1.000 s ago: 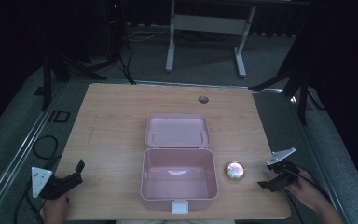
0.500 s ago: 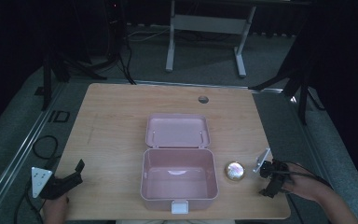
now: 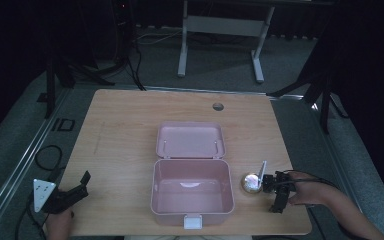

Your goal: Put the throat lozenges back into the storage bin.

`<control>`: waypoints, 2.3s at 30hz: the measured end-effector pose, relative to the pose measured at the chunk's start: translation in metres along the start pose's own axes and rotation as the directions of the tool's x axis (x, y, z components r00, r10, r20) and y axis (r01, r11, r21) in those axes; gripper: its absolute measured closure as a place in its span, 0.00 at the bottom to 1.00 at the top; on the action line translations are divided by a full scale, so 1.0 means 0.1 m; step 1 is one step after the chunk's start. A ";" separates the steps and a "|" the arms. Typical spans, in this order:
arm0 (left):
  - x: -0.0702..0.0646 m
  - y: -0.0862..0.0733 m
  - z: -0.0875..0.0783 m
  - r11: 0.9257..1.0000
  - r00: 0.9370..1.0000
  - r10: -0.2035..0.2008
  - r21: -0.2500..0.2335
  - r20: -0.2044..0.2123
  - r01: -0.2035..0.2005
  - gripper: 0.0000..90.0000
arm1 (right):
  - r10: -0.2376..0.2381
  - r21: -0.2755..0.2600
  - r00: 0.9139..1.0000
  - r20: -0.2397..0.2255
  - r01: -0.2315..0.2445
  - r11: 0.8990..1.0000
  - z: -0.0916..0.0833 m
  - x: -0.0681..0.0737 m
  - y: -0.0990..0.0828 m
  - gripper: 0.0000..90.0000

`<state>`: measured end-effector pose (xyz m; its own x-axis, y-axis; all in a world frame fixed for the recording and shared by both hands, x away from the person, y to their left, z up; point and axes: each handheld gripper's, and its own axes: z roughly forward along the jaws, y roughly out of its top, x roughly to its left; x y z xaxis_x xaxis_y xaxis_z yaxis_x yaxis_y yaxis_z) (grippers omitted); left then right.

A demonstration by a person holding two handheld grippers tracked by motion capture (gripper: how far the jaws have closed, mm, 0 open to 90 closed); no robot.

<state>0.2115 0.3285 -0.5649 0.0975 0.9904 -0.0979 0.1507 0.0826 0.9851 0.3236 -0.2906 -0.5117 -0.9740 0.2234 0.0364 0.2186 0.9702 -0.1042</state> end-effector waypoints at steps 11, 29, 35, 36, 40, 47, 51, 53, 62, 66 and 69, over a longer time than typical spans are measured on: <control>0.00 0.00 0.00 1.000 1.000 -0.001 0.003 0.005 0.001 0.00 | -0.014 -0.002 1.000 0.025 0.014 1.000 0.04 -0.19 0.24 0.17; 0.00 0.00 0.00 1.000 1.000 0.000 0.002 0.008 0.000 0.00 | -0.087 0.008 0.996 0.031 0.086 0.996 0.00 -0.34 0.64 0.20; 0.00 0.00 0.00 1.000 1.000 0.000 0.003 0.010 -0.001 0.00 | -0.100 0.019 0.995 0.028 0.100 0.995 0.01 -0.34 0.72 0.18; 0.00 0.00 0.00 1.000 1.000 0.000 0.003 0.010 0.000 0.00 | -0.112 0.016 0.993 0.039 0.112 0.994 0.01 -0.34 0.74 0.19; 0.00 0.00 0.00 1.000 1.000 0.000 0.003 0.010 0.000 0.00 | -0.133 0.019 0.991 0.030 0.133 0.991 0.01 -0.33 0.76 0.22; 0.00 0.00 0.00 1.000 1.000 0.001 0.003 0.010 -0.001 0.00 | -0.158 0.031 0.988 0.004 0.157 0.987 -0.09 -0.31 0.76 0.22; 0.00 0.00 0.00 1.000 1.000 0.001 0.003 0.009 -0.001 0.00 | -0.143 0.042 0.990 0.002 0.143 0.989 -0.20 -0.27 0.74 0.22; 0.00 0.00 0.00 1.000 1.000 0.001 0.003 0.009 -0.001 0.00 | -0.142 0.048 0.990 -0.001 0.142 0.989 -0.25 -0.25 0.73 0.22; 0.00 0.00 0.00 1.000 1.000 0.001 0.003 0.007 -0.001 0.00 | -0.126 0.042 0.992 0.009 0.125 0.991 -0.62 -0.15 0.64 0.22; 0.00 0.00 0.00 1.000 1.000 0.000 0.002 0.006 0.000 0.00 | -0.128 0.037 0.992 0.014 0.127 0.991 -0.73 -0.10 0.60 0.22; 0.00 0.00 0.00 1.000 1.000 0.001 0.002 0.006 -0.001 0.00 | -0.116 0.041 0.993 0.005 0.116 0.992 -0.87 -0.04 0.58 0.22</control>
<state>0.2114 0.3285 -0.5648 0.1031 0.9898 -0.0982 0.1528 0.0818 0.9849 0.3451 -0.2271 -0.4312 -0.9931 0.1089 0.0435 0.1019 0.9849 -0.1402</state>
